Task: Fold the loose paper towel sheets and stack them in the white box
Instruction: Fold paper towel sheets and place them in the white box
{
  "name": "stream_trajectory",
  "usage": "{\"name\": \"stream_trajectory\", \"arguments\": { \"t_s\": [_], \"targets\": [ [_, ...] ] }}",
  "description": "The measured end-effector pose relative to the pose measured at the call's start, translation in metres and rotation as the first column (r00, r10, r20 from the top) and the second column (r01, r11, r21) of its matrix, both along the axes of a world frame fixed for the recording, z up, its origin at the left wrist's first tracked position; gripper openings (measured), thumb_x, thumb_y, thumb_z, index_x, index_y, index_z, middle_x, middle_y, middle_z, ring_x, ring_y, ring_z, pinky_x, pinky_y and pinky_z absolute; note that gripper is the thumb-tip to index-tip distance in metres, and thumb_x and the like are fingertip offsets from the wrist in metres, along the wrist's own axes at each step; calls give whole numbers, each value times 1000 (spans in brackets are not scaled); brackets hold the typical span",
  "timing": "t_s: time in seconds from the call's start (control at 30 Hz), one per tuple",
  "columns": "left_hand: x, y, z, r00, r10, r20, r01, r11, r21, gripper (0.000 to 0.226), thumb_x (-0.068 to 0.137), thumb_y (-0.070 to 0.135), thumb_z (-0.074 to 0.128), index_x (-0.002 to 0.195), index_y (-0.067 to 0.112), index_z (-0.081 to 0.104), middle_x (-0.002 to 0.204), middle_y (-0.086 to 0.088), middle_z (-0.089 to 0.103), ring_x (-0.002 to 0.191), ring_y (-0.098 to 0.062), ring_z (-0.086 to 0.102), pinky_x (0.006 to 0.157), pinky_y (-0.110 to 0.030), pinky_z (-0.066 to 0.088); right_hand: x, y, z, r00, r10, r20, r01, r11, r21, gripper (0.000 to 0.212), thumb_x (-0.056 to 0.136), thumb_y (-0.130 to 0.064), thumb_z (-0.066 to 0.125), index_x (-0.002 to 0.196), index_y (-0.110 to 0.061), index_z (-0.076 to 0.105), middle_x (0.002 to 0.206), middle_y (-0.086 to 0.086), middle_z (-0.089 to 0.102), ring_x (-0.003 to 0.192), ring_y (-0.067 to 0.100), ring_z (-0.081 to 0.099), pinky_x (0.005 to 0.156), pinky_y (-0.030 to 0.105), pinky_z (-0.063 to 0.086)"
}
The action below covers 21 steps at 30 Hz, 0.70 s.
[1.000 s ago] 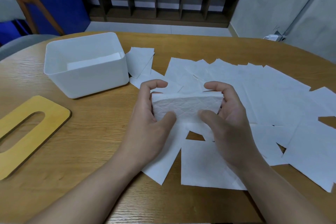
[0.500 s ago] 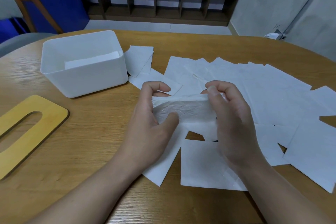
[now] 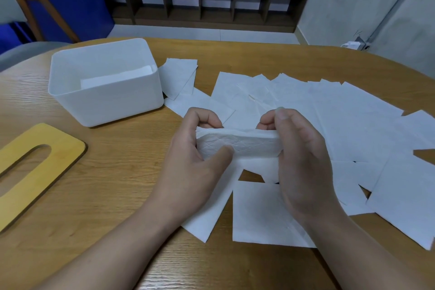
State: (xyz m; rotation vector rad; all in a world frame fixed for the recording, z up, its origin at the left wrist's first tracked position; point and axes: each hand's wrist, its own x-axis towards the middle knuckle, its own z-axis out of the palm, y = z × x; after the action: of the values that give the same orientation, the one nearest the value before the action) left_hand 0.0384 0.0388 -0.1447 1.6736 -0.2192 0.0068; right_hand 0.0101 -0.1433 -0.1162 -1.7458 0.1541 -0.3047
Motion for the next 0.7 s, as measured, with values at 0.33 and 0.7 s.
{"name": "stream_trajectory", "arguments": {
  "t_s": [0.33, 0.7],
  "targets": [
    [2, 7, 15, 999, 41, -33, -45, 991, -130, 18, 101, 8, 77, 104, 18, 61, 98, -17, 71, 81, -35, 70, 66, -49, 57, 4, -25, 10, 968, 247, -35, -248, 969, -24, 34, 100, -14, 77, 131, -23, 64, 114, -2, 83, 94, 19, 82, 77, 37, 66],
    [-1, 46, 33, 997, 56, 52, -66, 971, 231, 40, 107, 17, 69, 131, 38, 45, 89, -23, 70, 67, -23, 77, 66, -47, 64, 6, -14, 5, 990, 109, -88, -111, 994, -11, 42, 103, -18, 76, 136, -32, 55, 105, 1, 81, 74, 28, 80, 76, 33, 62]
  ]
}}
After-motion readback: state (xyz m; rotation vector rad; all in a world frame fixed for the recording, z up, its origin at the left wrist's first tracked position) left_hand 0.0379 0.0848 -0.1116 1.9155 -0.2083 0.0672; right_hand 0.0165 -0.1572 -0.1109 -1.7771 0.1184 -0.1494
